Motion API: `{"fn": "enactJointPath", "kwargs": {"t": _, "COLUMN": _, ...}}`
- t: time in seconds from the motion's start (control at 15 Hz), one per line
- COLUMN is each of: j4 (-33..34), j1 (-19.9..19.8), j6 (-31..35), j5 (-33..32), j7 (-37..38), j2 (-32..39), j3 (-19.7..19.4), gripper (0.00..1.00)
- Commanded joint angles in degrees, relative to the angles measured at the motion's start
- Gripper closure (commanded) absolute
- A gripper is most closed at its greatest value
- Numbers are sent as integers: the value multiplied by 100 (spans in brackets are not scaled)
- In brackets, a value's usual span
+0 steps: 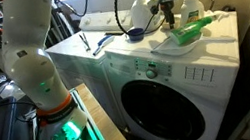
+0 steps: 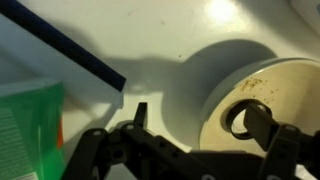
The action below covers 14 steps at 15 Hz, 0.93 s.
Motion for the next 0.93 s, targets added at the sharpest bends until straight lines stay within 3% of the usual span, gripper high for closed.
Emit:
{"fn": "enactJointPath", "kwargs": {"t": 0.0, "j4": -95, "j1": -193, "j6": -34, "j5": 266, "j7": 42, "j2": -2, "j3": 194, "gripper": 29}}
{"fn": "enactJointPath", "kwargs": {"t": 0.13, "j4": -77, "j1": -231, "j6": -50, "j5": 379, "j7": 29, "j2": 32, "j3": 237, "gripper": 43}}
{"fn": "enactJointPath", "kwargs": {"t": 0.4, "j4": -88, "j1": -235, "j6": -306, "j5": 419, "j7": 57, "j2": 19, "j3": 259, "gripper": 45}}
{"fn": "enactJointPath", "kwargs": {"t": 0.47, "j4": -113, "j1": -220, "j6": -374, "j5": 399, "j7": 84, "j2": -16, "j3": 253, "gripper": 63}}
{"fn": "enactJointPath", "kwargs": {"t": 0.6, "j4": -134, "j1": -225, "j6": -498, "j5": 417, "j7": 69, "j2": -59, "j3": 280, "gripper": 74}}
{"fn": "enactJointPath", "kwargs": {"t": 0.73, "j4": -204, "j1": -225, "j6": -569, "j5": 424, "j7": 44, "j2": -133, "j3": 306, "gripper": 92}}
{"fn": "enactJointPath", "kwargs": {"t": 0.87, "j4": -309, "j1": -234, "j6": -604, "j5": 431, "j7": 14, "j2": -220, "j3": 320, "gripper": 96}}
